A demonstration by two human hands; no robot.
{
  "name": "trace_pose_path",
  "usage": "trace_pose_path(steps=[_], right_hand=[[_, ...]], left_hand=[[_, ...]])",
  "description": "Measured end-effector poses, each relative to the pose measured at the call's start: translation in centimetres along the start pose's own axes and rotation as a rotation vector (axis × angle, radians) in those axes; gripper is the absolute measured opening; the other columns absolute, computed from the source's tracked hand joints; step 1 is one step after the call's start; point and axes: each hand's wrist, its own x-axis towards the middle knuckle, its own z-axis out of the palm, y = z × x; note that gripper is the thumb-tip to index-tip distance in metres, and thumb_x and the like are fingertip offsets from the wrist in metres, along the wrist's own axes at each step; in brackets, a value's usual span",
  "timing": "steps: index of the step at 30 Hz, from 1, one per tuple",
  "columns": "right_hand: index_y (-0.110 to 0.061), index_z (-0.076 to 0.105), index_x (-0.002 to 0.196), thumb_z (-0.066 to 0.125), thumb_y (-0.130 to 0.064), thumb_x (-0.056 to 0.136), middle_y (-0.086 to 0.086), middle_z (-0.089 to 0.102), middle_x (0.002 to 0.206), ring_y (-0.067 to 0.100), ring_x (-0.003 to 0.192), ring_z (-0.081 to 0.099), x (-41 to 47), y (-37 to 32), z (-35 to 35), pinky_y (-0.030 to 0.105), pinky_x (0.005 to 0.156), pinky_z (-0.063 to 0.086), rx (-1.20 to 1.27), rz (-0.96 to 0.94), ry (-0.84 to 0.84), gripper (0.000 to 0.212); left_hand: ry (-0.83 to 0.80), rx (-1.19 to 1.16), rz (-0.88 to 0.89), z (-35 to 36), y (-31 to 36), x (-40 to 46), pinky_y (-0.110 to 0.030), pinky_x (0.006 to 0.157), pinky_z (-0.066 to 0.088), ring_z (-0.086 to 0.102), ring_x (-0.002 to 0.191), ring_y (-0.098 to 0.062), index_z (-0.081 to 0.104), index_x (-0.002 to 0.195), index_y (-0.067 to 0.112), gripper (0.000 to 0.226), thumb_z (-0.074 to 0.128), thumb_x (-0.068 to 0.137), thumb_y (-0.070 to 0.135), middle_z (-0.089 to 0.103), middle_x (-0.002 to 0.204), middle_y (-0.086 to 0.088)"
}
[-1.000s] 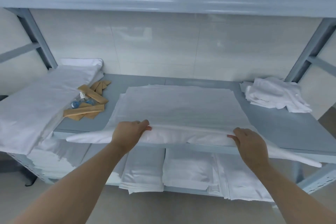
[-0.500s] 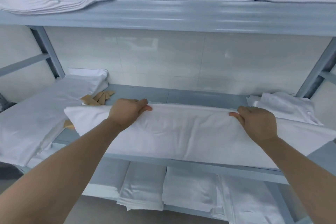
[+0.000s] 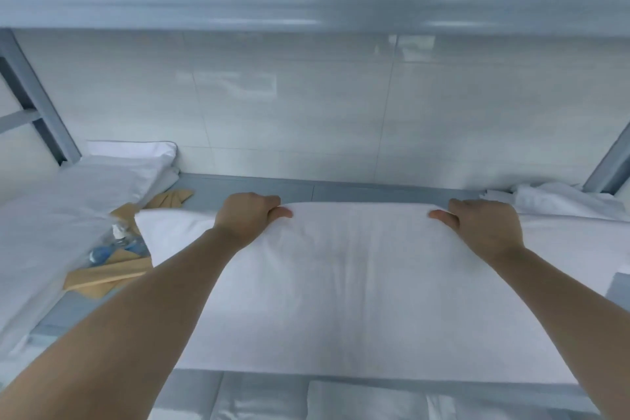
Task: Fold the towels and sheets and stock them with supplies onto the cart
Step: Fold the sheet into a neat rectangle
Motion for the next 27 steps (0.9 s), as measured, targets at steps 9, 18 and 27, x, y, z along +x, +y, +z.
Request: trace_pose_path(steps=[9,18,27], right_hand=[[-0.021,0.037,0.059,0.02,-0.078,0.083,-0.008,0.048,0.057,0.012,0.056,0.05,2.3,2.8,16.2,0.028,0.047,0.025,-0.224,0.079,-0.424,0.064],[-0.021,0.033,0.059,0.047,-0.056,0.092,-0.003,0.043,0.06,0.028,0.081,0.06,-3.1,2.1,27.9,0.036,0.068,0.037,0.171,0.242,-0.567,0.05],[-0.02,0.037,0.062,0.044,-0.048,0.097,-0.001,0.051,0.071,0.026,0.083,0.057,-2.1,2.8,31.0,0.035,0.07,0.035,0.192,0.313,-0.571,0.045]], left_hand=[[-0.14,-0.052,-0.075,12.8,-3.1,7.9,-0.029,0.059,0.03,0.047,0.07,-0.015,0.048,0.067,0.02,0.05,0.044,0.09,0.064,0.049,0.064,0.009],[-0.152,-0.079,-0.228,25.1,-5.1,6.3,-0.03,0.063,0.034,0.056,0.083,-0.027,0.046,0.077,0.021,0.032,0.04,0.1,0.042,0.063,0.09,-0.004],[-0.128,-0.11,-0.31,27.3,-4.9,8.3,-0.033,0.069,0.032,0.055,0.082,-0.026,0.042,0.07,0.02,0.038,0.04,0.098,0.047,0.059,0.078,0.001]])
